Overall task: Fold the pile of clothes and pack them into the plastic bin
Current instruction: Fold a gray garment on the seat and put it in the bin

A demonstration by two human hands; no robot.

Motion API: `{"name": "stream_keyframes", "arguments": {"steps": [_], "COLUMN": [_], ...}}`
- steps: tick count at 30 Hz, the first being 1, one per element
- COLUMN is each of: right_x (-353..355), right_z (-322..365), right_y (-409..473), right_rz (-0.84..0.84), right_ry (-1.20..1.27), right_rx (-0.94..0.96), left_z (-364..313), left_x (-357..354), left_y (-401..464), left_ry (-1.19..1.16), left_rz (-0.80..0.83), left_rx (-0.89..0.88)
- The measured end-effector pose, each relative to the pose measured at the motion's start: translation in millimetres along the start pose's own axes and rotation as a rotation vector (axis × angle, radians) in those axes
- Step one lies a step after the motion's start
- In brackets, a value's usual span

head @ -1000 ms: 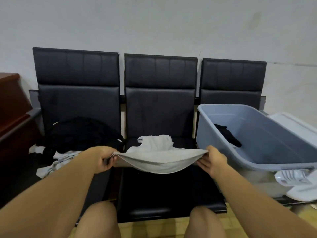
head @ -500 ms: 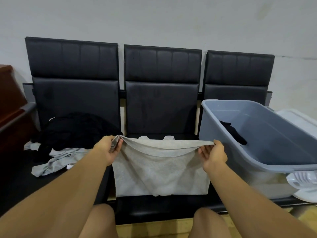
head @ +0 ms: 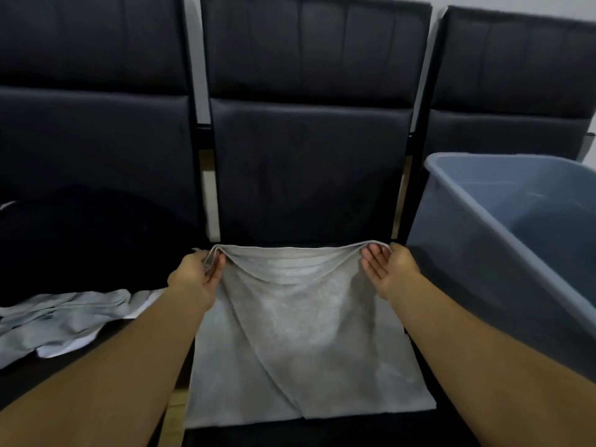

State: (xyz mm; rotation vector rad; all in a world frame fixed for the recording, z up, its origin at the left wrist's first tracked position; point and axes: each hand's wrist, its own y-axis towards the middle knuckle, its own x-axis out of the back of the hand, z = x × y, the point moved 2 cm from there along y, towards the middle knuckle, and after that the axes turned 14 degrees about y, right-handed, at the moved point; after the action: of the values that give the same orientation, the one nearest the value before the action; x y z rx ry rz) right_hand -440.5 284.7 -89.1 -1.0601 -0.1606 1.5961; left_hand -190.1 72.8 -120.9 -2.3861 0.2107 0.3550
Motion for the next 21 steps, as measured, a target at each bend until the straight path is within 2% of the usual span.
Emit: {"name": "stream_keyframes", "arguments": {"steps": [5,13,18,21], "right_x": [10.9,32.2,32.5,30.1], "right_z": [-31.9,-46.7,-51.7,-50.7], "right_y": [77.6,118.1,111.8,108.3], "right_rz": [-0.027,0.143,0.195,0.206], "right_ry": [-0.052,0.257,0.141,0.045], "right_rx": [-0.067,0.08,0.155,0.219], "left_z": [36.4,51.6,53.9,54.0], "left_x": [-8.2,-4.2,-7.1,-8.9], "left_y": [59.2,72.3,71.4,69.4], "left_ry": [-0.055,-0.27,-0.168,0.092], "left_rz": [0.003,0.052,0.046,0.052], "left_rx": [-0.016,-0.153,-0.227,-0.339]}}
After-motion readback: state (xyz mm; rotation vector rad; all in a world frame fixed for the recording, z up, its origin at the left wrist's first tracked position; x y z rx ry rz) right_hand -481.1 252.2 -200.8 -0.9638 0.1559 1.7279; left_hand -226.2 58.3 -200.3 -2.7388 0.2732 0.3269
